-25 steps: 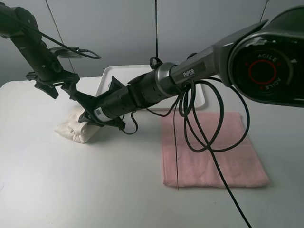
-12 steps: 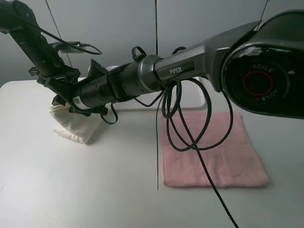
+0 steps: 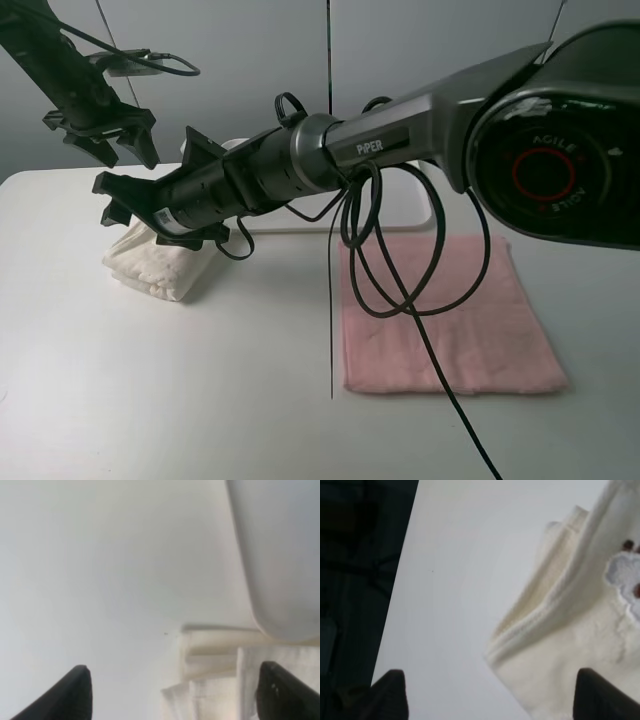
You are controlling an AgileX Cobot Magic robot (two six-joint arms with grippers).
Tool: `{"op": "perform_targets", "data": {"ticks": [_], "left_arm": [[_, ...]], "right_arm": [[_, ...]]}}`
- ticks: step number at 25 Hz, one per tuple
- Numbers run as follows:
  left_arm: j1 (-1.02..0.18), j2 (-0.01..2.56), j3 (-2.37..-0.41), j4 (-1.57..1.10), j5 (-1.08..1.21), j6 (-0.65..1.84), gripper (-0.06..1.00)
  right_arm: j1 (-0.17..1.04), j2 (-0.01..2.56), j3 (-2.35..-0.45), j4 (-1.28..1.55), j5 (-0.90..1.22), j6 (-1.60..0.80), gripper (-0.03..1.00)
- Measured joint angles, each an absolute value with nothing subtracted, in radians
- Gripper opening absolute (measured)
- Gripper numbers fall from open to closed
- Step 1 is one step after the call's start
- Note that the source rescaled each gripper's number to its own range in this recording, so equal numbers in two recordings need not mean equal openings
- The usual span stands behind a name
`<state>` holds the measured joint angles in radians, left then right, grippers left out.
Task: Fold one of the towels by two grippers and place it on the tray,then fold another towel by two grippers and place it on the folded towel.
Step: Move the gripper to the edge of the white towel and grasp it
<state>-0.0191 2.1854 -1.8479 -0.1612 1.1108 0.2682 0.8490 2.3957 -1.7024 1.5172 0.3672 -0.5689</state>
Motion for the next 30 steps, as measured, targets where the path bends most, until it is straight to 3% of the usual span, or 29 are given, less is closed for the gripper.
{"op": "perform_targets", "data": {"ticks": [7, 22, 24, 30], "left_arm": [[-0.013, 2.185, -1.848, -0.164, 1.124, 0.279, 0.86], [-0.013, 2.223, -1.848, -0.216, 1.137, 0.307, 0.86], [-0.013, 2.223, -1.848, -0.22, 1.137, 0.309, 0.86], [-0.013, 2.223, -1.848, -0.233, 1.137, 0.312, 0.86]], "right_arm": [[0.735, 2.396, -1.702, 1.117, 0.512, -0.144, 0.73], [0.741, 2.461, -1.702, 1.127, 0.492, -0.107, 0.73], [0.755, 2.465, -1.702, 1.135, 0.461, -0.111, 0.67], [0.788, 2.472, -1.702, 1.137, 0.371, -0.124, 0.39]]}}
